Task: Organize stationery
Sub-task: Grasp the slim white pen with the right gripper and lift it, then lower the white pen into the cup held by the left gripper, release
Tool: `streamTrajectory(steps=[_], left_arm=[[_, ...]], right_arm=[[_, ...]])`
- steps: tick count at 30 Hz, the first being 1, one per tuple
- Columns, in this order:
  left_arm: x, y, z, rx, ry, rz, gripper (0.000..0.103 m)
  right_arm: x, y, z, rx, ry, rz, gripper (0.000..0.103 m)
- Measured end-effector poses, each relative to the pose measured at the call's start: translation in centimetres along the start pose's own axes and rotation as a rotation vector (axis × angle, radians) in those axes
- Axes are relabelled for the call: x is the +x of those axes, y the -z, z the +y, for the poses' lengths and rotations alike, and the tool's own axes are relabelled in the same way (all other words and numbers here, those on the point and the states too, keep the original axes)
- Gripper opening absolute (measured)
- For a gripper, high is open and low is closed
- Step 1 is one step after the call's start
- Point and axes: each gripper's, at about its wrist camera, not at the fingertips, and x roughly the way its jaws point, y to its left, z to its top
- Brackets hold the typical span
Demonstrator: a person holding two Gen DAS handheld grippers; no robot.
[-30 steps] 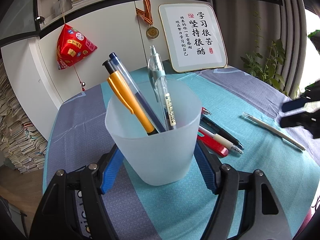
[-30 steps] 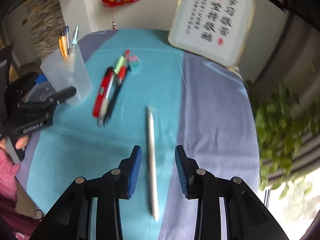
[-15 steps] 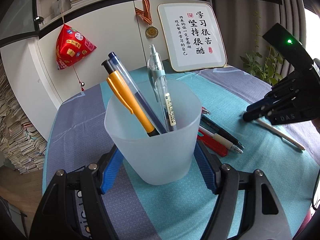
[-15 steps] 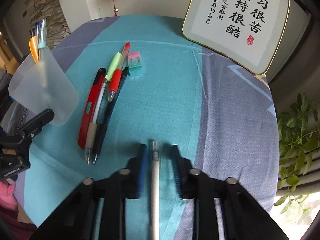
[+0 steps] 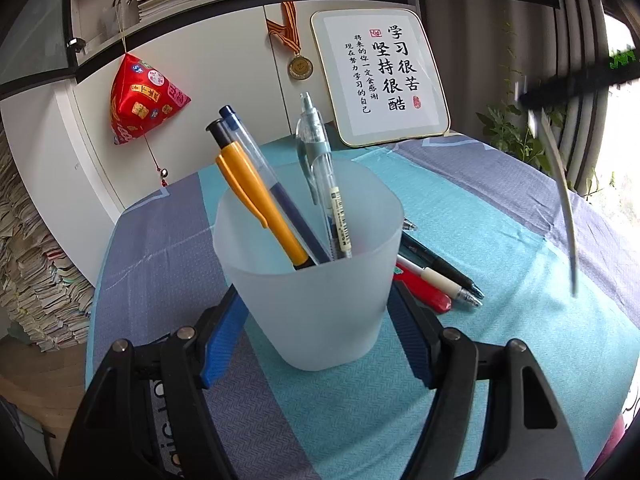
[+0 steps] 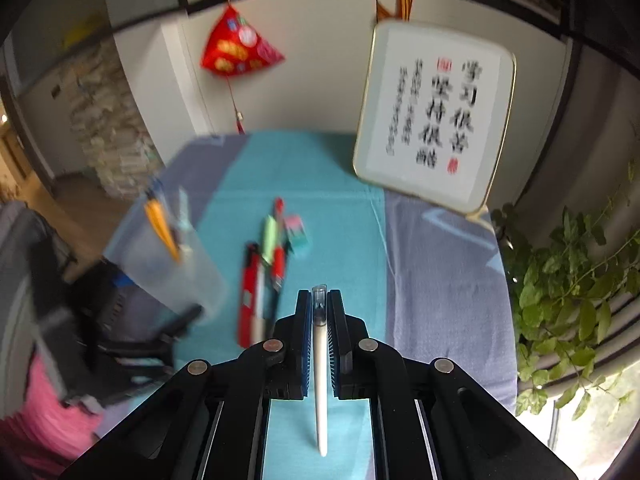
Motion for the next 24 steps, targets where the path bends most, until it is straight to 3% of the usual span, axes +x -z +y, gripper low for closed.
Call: streamTrajectory(steps=[7,14,17,24], left_arm=[[0.0,0.0,0.1,-0.002,0.002,0.002,0.07],[0.0,0.0,0.0,-0.003,0.002,0.002,0.07],[0.1,-0.1,0.1,-0.006,0.003,0.004,0.07],[0.3,-0.2,0.1,-0.011,0.006,0.008,0.07]], right_arm=[[-5.7,-3.8,3.1,0.001,-0.107,-0.207,0.008],[-6.1,-7.4,6.6,-0.012,-0.212,-0.329,0.008],[-4.4,-8.2,7.4,-0.011,-0.242,-0.35,0.008],[-0.5,-7.6,7.5,0.004,-0.242,-0.282,0.008]])
